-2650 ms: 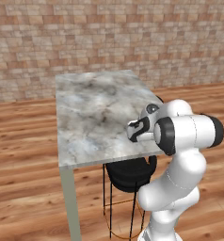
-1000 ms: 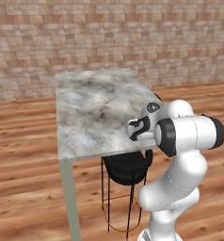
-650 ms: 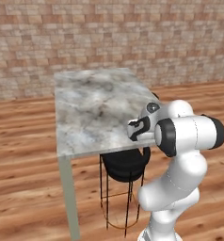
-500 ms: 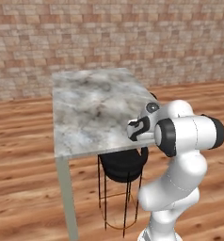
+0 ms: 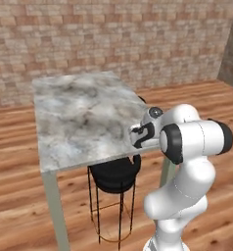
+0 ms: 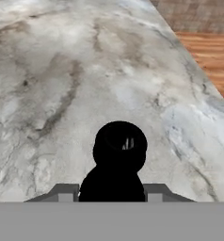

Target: Place the large bottle from the dining counter next to the other large bottle outside the sink, and place the small bottle from the dining counter next to the other small bottle inside the sink.

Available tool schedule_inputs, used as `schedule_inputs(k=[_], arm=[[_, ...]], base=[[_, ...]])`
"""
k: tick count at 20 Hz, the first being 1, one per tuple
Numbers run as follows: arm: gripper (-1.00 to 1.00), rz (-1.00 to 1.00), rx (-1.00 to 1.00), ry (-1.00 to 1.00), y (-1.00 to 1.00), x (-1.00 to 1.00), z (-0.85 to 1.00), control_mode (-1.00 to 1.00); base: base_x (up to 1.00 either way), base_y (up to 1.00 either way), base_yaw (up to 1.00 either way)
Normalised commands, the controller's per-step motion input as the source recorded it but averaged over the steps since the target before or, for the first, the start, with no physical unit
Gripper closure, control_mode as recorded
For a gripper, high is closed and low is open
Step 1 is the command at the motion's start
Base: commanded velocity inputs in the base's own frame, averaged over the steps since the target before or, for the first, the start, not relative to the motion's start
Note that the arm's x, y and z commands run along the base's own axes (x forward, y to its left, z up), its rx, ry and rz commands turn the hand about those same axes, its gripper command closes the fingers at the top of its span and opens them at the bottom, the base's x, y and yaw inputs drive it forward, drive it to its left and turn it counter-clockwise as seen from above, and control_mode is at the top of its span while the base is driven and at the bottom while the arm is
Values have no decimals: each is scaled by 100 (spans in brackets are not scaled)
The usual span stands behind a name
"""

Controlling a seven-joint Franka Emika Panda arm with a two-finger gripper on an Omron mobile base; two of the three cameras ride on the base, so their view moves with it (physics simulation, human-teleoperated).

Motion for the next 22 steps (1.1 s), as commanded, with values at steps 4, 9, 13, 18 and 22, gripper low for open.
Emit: schedule_inputs(k=[4,9,13,18,22], arm=[[100,0,0,0,0,0,0,100],[100,0,0,0,0,0,0,100],[100,0,0,0,0,0,0,100],[100,0,0,0,0,0,0,100],[100,0,0,0,0,0,0,100]], base=[[-4,-17,-37],[0,-12,-43],[0,-9,-46],[0,-10,-47],[0,-29,-41]])
